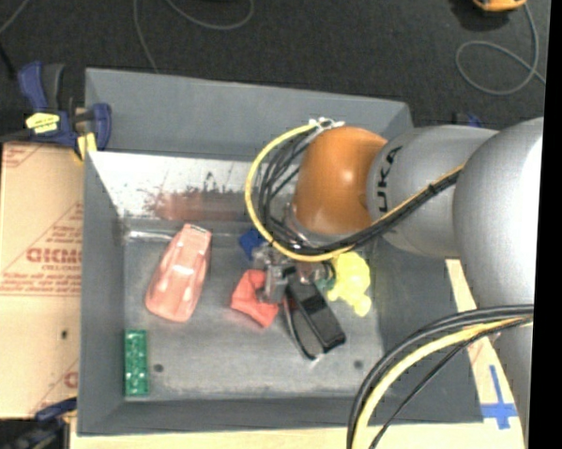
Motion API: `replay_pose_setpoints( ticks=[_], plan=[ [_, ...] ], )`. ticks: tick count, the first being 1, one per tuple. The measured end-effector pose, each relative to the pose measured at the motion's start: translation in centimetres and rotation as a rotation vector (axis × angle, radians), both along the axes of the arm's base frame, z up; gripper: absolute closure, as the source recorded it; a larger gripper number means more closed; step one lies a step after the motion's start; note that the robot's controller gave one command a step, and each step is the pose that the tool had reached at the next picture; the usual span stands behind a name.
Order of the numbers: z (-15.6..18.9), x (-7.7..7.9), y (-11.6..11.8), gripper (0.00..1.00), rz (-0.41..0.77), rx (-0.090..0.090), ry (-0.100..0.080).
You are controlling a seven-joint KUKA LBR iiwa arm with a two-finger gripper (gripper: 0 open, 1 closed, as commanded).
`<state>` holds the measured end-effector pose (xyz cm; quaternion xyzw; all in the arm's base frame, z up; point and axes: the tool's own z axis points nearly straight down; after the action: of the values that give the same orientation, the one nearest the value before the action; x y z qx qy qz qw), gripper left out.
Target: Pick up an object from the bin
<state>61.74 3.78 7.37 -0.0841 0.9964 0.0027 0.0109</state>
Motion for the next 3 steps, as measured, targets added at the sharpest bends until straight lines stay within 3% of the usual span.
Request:
replay_pose_setpoints(
  ticks=[1,3],
  plan=[
    [0.0,0.0,-1.5,1.00,0.002,-0.002,-0.013],
    [0.5,0.4,-2.8,1.00,0.018,-0.001,-0.016]
  ],
)
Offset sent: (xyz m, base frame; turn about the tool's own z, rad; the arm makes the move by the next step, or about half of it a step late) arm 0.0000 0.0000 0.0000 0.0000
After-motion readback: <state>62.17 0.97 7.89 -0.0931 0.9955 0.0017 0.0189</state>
